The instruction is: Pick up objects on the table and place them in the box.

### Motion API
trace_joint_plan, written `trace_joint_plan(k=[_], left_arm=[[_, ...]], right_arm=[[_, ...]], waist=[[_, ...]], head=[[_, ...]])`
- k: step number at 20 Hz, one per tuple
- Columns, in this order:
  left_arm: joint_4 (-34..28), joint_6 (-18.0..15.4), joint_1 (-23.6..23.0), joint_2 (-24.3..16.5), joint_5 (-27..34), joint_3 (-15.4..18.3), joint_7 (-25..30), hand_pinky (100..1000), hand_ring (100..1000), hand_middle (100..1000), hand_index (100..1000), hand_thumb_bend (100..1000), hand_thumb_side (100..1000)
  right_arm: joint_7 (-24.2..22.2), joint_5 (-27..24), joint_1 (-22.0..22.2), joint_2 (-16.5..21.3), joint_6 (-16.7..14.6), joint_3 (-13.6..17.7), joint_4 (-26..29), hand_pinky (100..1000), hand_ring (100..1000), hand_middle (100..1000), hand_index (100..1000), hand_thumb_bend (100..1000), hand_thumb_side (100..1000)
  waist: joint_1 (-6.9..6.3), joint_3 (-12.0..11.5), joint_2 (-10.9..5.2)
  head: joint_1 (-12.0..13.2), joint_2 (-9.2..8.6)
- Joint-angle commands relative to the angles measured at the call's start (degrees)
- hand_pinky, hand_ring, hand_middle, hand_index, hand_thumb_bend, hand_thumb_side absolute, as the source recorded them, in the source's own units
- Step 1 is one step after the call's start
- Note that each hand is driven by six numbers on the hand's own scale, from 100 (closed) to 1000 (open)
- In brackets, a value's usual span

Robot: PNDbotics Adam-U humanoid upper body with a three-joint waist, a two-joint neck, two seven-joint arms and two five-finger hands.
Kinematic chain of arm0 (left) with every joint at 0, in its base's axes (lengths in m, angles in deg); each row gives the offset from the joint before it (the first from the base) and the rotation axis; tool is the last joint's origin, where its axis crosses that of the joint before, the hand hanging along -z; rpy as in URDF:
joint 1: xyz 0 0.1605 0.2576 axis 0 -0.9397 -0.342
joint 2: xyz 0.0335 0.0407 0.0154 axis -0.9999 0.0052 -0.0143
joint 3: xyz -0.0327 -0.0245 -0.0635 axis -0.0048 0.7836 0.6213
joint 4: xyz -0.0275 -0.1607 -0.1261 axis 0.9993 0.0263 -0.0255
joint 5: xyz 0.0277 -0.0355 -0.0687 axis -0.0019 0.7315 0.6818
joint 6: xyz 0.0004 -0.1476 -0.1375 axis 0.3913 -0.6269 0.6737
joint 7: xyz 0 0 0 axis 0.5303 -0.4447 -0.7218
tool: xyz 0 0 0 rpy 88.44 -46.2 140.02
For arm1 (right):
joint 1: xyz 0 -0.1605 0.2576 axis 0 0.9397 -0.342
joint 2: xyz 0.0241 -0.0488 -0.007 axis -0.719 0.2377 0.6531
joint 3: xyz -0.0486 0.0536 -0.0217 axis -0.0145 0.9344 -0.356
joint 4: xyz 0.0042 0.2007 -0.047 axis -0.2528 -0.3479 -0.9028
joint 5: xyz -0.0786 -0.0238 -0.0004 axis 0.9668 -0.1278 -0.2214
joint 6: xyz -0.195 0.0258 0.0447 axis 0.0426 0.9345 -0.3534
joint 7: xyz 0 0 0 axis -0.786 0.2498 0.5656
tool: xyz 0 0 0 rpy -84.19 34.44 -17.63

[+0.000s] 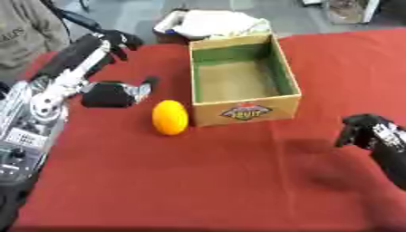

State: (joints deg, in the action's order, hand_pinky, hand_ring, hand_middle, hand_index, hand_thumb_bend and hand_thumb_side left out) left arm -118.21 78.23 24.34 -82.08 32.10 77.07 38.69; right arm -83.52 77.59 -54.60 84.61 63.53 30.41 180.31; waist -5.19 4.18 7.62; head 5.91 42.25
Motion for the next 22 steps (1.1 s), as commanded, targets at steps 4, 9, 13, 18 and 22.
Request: trace_joint_plan(k=[4, 9, 13, 18, 22], left_arm=[[0.23, 0.42, 3.60, -3.03, -1.08, -1.87, 4.54, 753, 758, 779, 879, 471, 532], [2.82, 0.44, 6.16, -3.28, -1.42, -4.04, 7.13, 760, 772, 798, 893, 509, 579], [6.02, 0.18, 8.61, -3.22, -1.21, -6.57, 9.19, 760, 774, 798, 892, 521, 612], [10.41, -0.84, 11.52, -3.17, -1.16, -9.96, 12.68, 764, 782, 803, 895, 570, 671], [13.64, -2.68, 13.14, -2.89, -1.99, -11.87, 17.29, 767, 786, 804, 895, 612, 719]], right_arm=[[-0.05, -0.22, -0.49, 1.07, 0.06, 0.00, 1.15, 582, 544, 519, 694, 100, 688], [-0.13, -0.18, -0.47, 1.08, 0.12, -0.11, 1.13, 582, 543, 518, 694, 100, 689], [-0.21, -0.16, -0.49, 1.04, 0.16, -0.19, 1.12, 582, 543, 518, 694, 100, 689], [-0.31, -0.11, -0.50, 1.03, 0.21, -0.31, 1.10, 582, 543, 518, 694, 100, 690], [-0.38, -0.10, -0.55, 1.00, 0.25, -0.36, 1.09, 582, 543, 518, 694, 100, 690]], waist=[[0.08, 0.12, -0.79], [-0.01, 0.30, -0.78], [-0.04, 0.48, -0.80], [-0.15, 0.72, -0.79], [-0.22, 0.91, -0.77]], head=[[-0.02, -0.41], [0.00, -0.40], [0.11, -0.37], [0.24, -0.33], [0.25, -0.31]])
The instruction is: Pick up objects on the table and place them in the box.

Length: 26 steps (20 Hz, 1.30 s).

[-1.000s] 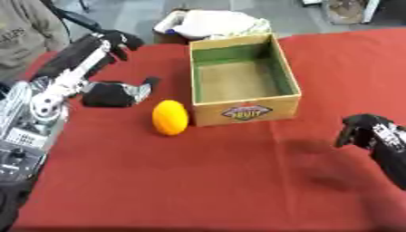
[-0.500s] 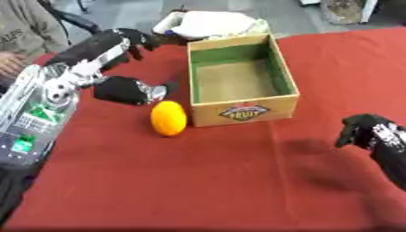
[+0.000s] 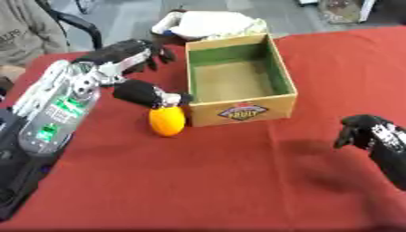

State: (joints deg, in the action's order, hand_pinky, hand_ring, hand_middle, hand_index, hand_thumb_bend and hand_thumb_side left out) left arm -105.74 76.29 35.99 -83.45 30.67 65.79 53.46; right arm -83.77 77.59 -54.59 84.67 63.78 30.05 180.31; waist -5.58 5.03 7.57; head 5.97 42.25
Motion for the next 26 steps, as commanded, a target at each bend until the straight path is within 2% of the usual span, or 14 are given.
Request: trace_joint_plan(k=[1, 8, 17, 26], left_arm=[[1.73, -1.16, 1.78, -1.52, -0.72, -0.89, 3.52, 768, 787, 803, 894, 621, 730], [3.86, -2.78, 2.86, -2.14, -2.39, -1.64, 8.31, 766, 786, 800, 889, 631, 714], [5.27, -3.19, 2.65, -2.75, -4.85, -1.29, 9.80, 764, 785, 795, 886, 648, 694], [9.27, -5.06, 1.86, -3.20, -5.82, -2.04, 10.18, 738, 755, 765, 862, 616, 609]], right_arm=[[-0.14, -0.10, -0.58, 0.93, 0.02, 0.01, 1.09, 581, 543, 518, 694, 100, 690], [-0.15, -0.10, -0.59, 0.96, 0.04, -0.01, 1.10, 581, 543, 518, 693, 100, 690], [-0.07, -0.11, -0.62, 0.99, 0.02, 0.08, 1.09, 581, 542, 518, 693, 100, 689], [0.06, -0.06, -0.70, 1.06, -0.02, 0.16, 1.11, 581, 542, 517, 693, 100, 687]], waist=[[0.16, 0.09, -0.71], [0.08, 0.21, -0.70], [0.06, 0.29, -0.72], [-0.01, 0.42, -0.67]], head=[[0.17, -0.31], [0.15, -0.40], [0.13, -0.52], [0.05, -0.51]])
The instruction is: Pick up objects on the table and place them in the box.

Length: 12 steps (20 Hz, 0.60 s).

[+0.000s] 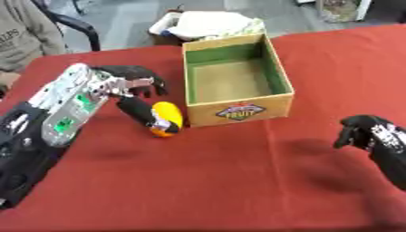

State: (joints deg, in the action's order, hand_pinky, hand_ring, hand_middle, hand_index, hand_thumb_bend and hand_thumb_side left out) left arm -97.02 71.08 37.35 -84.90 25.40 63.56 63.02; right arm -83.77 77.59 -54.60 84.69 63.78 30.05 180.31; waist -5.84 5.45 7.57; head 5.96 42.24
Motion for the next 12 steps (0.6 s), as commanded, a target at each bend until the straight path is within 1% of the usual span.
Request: trace_joint_plan(k=[1, 2, 3, 4, 5, 6, 7, 8, 9, 10, 11, 12], left_arm=[[1.06, -0.06, 0.40, -1.72, -0.78, 0.09, 0.62, 735, 752, 762, 859, 609, 576], [1.55, -0.30, 0.29, -1.71, -1.09, -0.05, 0.62, 733, 748, 757, 857, 595, 541], [2.01, -0.58, 0.21, -1.69, -1.40, -0.17, 0.62, 732, 747, 757, 856, 592, 534], [2.37, -0.84, 0.15, -1.67, -1.64, -0.23, 0.62, 728, 742, 751, 851, 573, 485], [2.71, -1.06, 0.07, -1.67, -1.87, -0.26, 0.62, 727, 740, 749, 850, 566, 466], [3.01, -1.25, -0.03, -1.66, -2.07, -0.27, 0.62, 720, 727, 737, 840, 538, 400], [3.27, -1.40, -0.11, -1.63, -2.23, -0.26, 0.62, 718, 723, 734, 837, 531, 382], [3.46, -1.49, -0.16, -1.60, -2.32, -0.20, 0.62, 710, 707, 716, 822, 499, 357], [3.58, -1.52, -0.20, -1.56, -2.40, -0.11, 0.62, 701, 691, 698, 809, 464, 353], [3.63, -1.48, -0.21, -1.52, -2.50, 0.03, 0.62, 680, 655, 657, 775, 396, 341], [3.58, -1.34, -0.20, -1.46, -2.57, 0.24, 0.62, 671, 637, 637, 760, 371, 335], [3.48, -1.17, -0.21, -1.42, -2.58, 0.41, 0.62, 660, 613, 609, 735, 328, 328]], right_arm=[[0.07, -0.06, -0.71, 1.03, -0.03, 0.17, 1.11, 581, 542, 517, 693, 100, 687], [0.10, -0.07, -0.72, 1.03, -0.03, 0.19, 1.11, 581, 542, 517, 693, 100, 687], [0.11, -0.08, -0.72, 1.03, -0.03, 0.20, 1.11, 581, 542, 517, 693, 100, 687], [0.13, -0.09, -0.72, 1.03, -0.02, 0.20, 1.11, 581, 542, 517, 693, 100, 687], [0.13, -0.08, -0.71, 1.04, -0.02, 0.19, 1.11, 581, 542, 517, 693, 100, 687], [0.13, -0.08, -0.71, 1.04, -0.01, 0.18, 1.10, 581, 542, 517, 693, 100, 687], [0.13, -0.07, -0.70, 1.05, -0.01, 0.18, 1.10, 581, 542, 517, 693, 100, 687], [0.14, -0.07, -0.69, 1.05, -0.01, 0.19, 1.10, 581, 542, 517, 693, 100, 687], [0.16, -0.07, -0.70, 1.04, -0.01, 0.20, 1.10, 581, 542, 517, 693, 100, 687], [0.18, -0.07, -0.70, 1.04, -0.01, 0.21, 1.10, 581, 542, 517, 693, 100, 687], [0.20, -0.07, -0.69, 1.04, -0.01, 0.22, 1.09, 581, 542, 517, 693, 100, 687], [0.20, -0.06, -0.69, 1.04, -0.01, 0.22, 1.09, 580, 541, 517, 693, 100, 686]], waist=[[0.25, 0.02, -0.67], [0.25, 0.04, -0.68], [0.25, 0.05, -0.68], [0.24, 0.06, -0.69], [0.23, 0.05, -0.70], [0.22, 0.04, -0.71], [0.21, 0.04, -0.72], [0.21, 0.04, -0.72], [0.21, 0.04, -0.72], [0.22, 0.03, -0.73], [0.22, 0.02, -0.73], [0.23, 0.01, -0.73]], head=[[0.06, -0.50], [0.07, -0.50], [0.07, -0.49], [0.06, -0.48], [0.05, -0.46], [0.04, -0.44], [0.04, -0.43], [0.02, -0.43], [0.02, -0.41], [0.01, -0.40], [-0.01, -0.38], [-0.02, -0.37]])
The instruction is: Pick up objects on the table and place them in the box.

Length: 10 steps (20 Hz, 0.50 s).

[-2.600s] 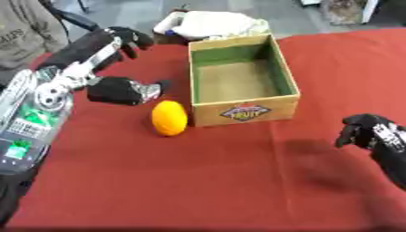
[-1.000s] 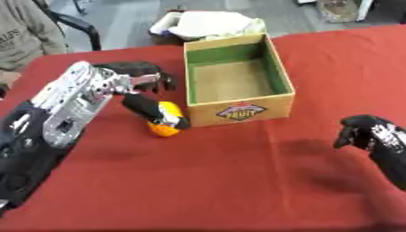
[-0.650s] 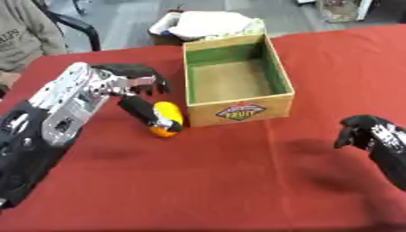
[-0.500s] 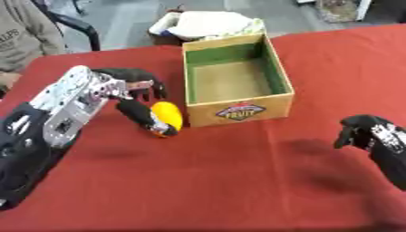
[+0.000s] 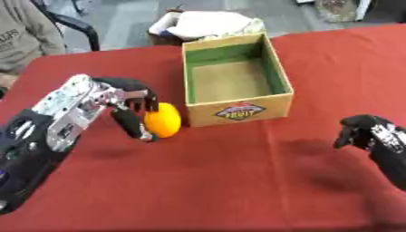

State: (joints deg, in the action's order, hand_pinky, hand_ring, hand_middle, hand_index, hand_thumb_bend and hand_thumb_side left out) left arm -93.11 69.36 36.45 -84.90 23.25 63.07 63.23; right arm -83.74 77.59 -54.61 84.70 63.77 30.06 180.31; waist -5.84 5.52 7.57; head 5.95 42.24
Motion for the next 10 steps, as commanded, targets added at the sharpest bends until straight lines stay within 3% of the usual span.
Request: trace_joint_plan(k=[1, 3, 10], left_arm=[[-0.58, 0.72, 0.68, -1.40, -0.42, 1.06, 0.41, 655, 601, 596, 722, 306, 324], [-0.94, 1.02, 0.63, -1.38, -0.38, 1.34, 0.41, 637, 557, 545, 673, 239, 315], [-2.08, 2.09, 0.62, -1.33, -0.78, 2.02, -0.48, 617, 522, 504, 635, 210, 310]], right_arm=[[0.17, -0.07, -0.69, 1.03, -0.01, 0.21, 1.10, 580, 541, 517, 693, 100, 686], [0.19, -0.06, -0.69, 1.02, 0.00, 0.23, 1.09, 580, 541, 517, 692, 100, 686], [0.23, -0.05, -0.68, 1.02, 0.02, 0.22, 1.07, 580, 541, 517, 692, 100, 687]], waist=[[0.23, -0.06, -0.73], [0.24, -0.06, -0.74], [0.24, -0.08, -0.73]], head=[[-0.01, -0.37], [-0.03, -0.36], [-0.04, -0.40]])
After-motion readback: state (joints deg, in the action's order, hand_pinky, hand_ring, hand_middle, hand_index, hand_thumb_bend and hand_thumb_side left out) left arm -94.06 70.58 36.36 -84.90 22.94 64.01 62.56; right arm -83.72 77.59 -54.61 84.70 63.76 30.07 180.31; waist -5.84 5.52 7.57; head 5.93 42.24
